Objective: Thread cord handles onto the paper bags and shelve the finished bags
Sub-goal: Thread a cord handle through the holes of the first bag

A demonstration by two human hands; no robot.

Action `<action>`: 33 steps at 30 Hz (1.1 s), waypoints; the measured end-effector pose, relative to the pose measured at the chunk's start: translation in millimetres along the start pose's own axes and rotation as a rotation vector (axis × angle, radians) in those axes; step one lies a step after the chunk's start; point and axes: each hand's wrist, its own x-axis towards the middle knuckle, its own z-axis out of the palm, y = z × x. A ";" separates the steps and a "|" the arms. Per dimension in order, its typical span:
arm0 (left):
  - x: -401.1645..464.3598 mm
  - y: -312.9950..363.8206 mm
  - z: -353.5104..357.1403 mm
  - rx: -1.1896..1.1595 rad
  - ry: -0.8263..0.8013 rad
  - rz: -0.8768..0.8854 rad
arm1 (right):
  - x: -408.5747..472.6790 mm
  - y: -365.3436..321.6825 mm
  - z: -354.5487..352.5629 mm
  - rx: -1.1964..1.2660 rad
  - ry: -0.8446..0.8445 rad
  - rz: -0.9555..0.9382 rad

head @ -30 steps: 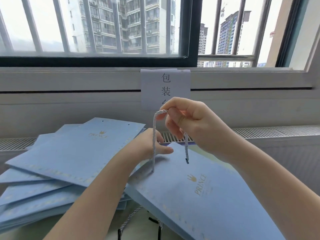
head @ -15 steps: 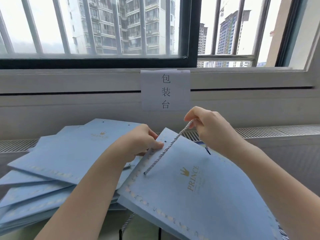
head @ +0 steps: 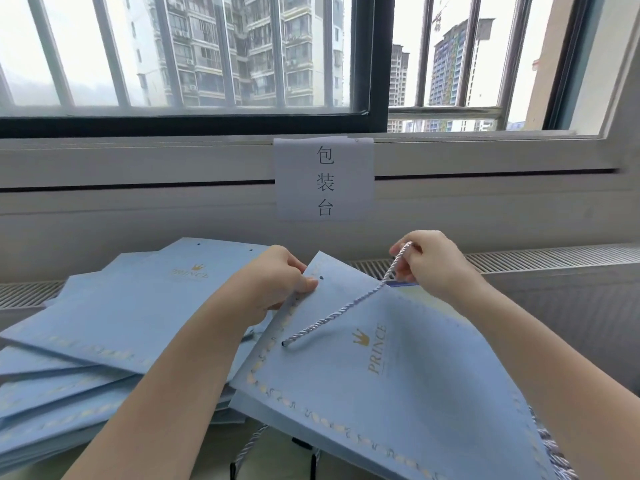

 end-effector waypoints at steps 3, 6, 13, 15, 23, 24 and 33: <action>1.8 -0.4 -1.5 -0.054 -0.017 -0.004 | -9.9 -17.3 2.3 0.491 -0.242 0.053; 0.5 1.3 -2.8 -0.163 -0.053 -0.020 | -15.5 -25.2 5.8 0.716 -0.432 0.090; 0.5 -0.2 -1.3 -0.283 -0.098 -0.049 | -24.9 -26.9 28.2 0.476 -0.268 -0.110; -1.5 0.6 -2.0 -0.279 -0.098 -0.032 | -28.1 -27.8 34.9 0.404 -0.243 -0.188; -7.0 5.8 -8.9 -0.363 -0.150 -0.005 | -39.8 -41.3 45.1 0.059 0.035 -0.441; -7.5 6.5 -9.4 -0.360 -0.157 0.008 | -39.7 -41.9 45.1 0.021 0.063 -0.462; -11.6 12.8 -10.3 -0.346 -0.167 0.075 | -40.5 -41.6 50.0 -0.175 0.234 -0.729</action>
